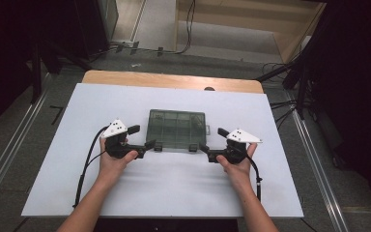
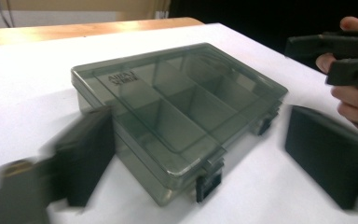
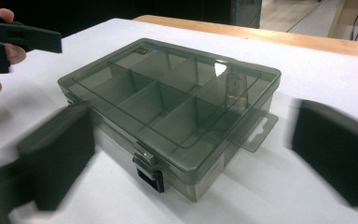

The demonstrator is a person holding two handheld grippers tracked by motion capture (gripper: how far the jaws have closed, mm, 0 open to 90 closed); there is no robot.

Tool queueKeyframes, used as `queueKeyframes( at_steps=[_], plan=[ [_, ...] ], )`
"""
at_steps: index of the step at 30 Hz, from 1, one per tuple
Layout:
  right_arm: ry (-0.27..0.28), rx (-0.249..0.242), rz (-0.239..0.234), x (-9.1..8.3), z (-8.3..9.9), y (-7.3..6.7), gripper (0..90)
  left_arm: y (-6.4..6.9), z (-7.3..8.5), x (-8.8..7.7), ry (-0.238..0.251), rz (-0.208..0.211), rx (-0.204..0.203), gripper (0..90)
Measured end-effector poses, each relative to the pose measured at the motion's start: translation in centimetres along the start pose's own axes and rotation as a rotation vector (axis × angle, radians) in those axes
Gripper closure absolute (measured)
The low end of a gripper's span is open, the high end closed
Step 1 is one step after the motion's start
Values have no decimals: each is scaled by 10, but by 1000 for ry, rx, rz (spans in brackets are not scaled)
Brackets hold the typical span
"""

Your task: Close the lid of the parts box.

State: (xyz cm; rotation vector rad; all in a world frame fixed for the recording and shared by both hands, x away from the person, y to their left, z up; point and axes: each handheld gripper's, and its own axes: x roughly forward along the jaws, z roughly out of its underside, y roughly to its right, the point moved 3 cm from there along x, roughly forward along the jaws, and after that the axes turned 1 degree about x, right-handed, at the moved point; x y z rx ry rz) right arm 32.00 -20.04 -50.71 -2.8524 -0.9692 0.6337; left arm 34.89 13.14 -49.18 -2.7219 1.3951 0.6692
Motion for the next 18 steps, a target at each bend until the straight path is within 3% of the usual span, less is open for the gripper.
queueKeyframes(
  at_steps=[1, 18],
  plan=[
    [3, 4, -2, -2, 0, 1, 0, 0, 0, -1, 3, 3, 5, 0],
    [18, 0, 23, -15, 3, 4, 0, 5, 7, -20, 11, -27, 33, 0]
  ],
)
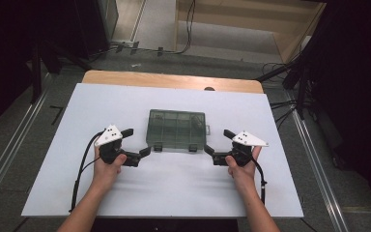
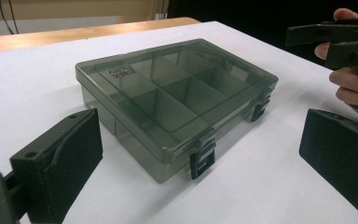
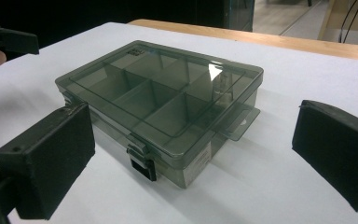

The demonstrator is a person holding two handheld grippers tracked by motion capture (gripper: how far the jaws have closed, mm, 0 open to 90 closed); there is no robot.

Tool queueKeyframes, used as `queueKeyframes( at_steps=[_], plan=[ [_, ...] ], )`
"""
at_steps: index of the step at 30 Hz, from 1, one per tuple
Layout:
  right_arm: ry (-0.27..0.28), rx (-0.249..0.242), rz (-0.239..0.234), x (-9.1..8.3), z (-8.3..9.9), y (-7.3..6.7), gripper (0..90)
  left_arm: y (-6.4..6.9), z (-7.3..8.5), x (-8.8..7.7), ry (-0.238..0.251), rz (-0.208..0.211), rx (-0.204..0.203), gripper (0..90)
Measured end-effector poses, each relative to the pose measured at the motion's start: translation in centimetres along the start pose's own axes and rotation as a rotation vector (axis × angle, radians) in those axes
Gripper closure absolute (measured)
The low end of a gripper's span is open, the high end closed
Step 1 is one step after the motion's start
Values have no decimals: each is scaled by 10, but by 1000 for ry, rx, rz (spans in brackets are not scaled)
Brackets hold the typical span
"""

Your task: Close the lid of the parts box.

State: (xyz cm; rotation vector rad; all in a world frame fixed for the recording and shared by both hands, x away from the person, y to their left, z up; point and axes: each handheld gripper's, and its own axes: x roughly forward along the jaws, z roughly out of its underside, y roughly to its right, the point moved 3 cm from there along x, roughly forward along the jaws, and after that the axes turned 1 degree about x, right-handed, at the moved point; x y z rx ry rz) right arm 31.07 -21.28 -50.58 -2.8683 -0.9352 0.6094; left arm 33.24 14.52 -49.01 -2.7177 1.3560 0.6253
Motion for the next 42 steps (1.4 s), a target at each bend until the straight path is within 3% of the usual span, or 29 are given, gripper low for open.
queueKeyframes(
  at_steps=[42],
  plan=[
    [-1, 6, 43, -45, 18, 10, 0, -16, 24, -74, 19, -97, -2, 0]
  ],
)
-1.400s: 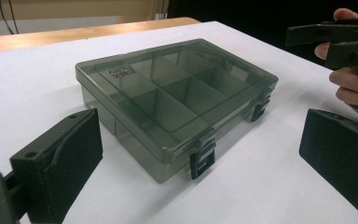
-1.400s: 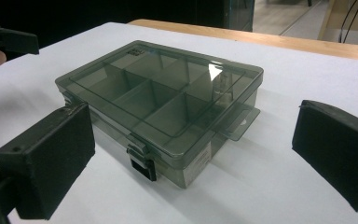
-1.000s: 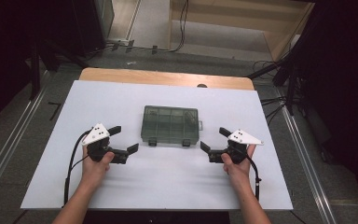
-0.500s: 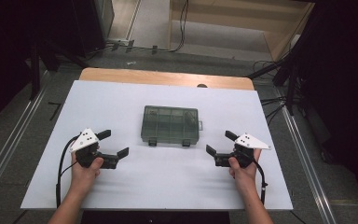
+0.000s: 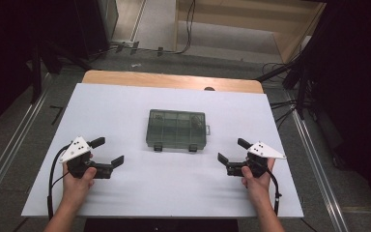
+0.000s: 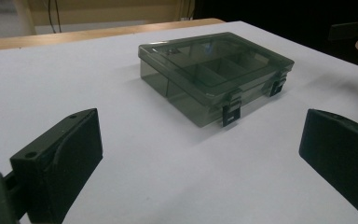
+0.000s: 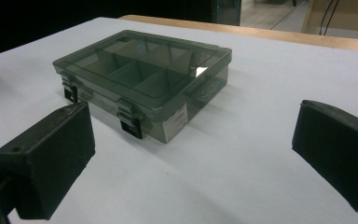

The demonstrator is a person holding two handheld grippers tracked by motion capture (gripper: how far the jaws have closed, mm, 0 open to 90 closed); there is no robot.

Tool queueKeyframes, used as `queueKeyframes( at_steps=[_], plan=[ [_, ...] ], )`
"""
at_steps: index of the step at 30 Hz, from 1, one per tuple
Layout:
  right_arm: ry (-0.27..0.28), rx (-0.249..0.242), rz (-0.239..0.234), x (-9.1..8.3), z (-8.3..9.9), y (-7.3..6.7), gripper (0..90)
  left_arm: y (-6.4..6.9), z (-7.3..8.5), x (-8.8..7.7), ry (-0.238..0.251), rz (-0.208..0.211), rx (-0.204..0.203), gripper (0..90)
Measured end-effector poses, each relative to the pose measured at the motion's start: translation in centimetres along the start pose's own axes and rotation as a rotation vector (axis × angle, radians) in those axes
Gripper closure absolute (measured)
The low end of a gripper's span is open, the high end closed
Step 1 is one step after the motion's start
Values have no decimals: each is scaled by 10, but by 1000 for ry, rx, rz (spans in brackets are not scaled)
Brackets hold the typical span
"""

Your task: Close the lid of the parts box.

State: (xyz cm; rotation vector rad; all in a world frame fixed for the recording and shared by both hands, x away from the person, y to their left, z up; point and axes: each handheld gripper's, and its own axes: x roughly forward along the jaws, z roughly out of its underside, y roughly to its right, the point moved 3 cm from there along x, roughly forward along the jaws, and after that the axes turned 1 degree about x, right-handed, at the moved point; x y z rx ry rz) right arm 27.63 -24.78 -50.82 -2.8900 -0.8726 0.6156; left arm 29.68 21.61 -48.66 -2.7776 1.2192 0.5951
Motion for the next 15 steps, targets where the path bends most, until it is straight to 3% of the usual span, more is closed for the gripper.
queueKeyframes(
  at_steps=[15],
  plan=[
    [10, 9, 15, -16, 5, 8, 0, -8, 12, -25, 4, -37, 7, 0]
  ],
)
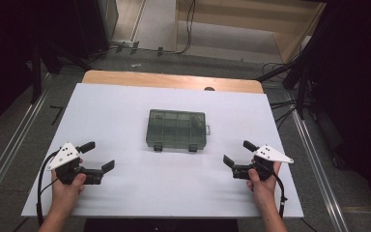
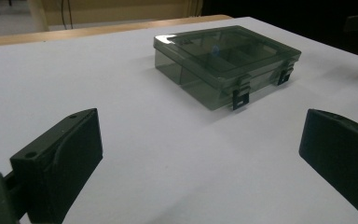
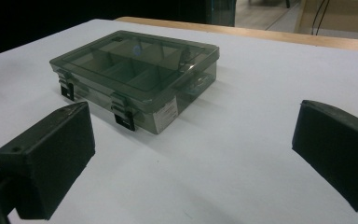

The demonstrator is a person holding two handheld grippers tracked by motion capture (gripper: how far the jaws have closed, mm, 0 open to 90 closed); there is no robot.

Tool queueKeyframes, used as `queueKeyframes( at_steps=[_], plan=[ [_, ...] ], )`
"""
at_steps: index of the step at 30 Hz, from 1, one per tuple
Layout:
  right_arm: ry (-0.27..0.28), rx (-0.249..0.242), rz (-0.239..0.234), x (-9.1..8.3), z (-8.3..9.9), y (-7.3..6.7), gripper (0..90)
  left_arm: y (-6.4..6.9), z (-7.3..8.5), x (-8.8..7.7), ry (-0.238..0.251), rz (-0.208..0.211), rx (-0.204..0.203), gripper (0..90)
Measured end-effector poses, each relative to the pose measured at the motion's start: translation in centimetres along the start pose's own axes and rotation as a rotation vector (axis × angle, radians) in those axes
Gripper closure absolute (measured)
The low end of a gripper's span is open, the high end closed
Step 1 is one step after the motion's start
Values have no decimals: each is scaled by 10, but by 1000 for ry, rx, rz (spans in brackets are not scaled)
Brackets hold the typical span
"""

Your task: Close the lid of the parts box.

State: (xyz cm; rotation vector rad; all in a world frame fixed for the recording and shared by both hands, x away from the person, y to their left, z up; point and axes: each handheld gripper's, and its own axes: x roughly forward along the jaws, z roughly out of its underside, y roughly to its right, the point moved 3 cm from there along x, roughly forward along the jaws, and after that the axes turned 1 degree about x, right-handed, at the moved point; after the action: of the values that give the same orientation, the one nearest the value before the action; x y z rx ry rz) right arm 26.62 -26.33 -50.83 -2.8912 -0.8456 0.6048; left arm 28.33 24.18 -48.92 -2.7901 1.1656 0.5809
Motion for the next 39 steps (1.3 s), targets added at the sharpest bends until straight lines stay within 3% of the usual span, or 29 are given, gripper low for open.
queueKeyframes(
  at_steps=[17, 39],
  plan=[
    [6, 8, 45, -22, 8, 15, 0, -15, 9, -28, 10, -51, -15, 0],
    [22, 27, 119, -59, 25, 41, 0, -27, 19, -50, 24, -100, -36, 0]
  ],
)
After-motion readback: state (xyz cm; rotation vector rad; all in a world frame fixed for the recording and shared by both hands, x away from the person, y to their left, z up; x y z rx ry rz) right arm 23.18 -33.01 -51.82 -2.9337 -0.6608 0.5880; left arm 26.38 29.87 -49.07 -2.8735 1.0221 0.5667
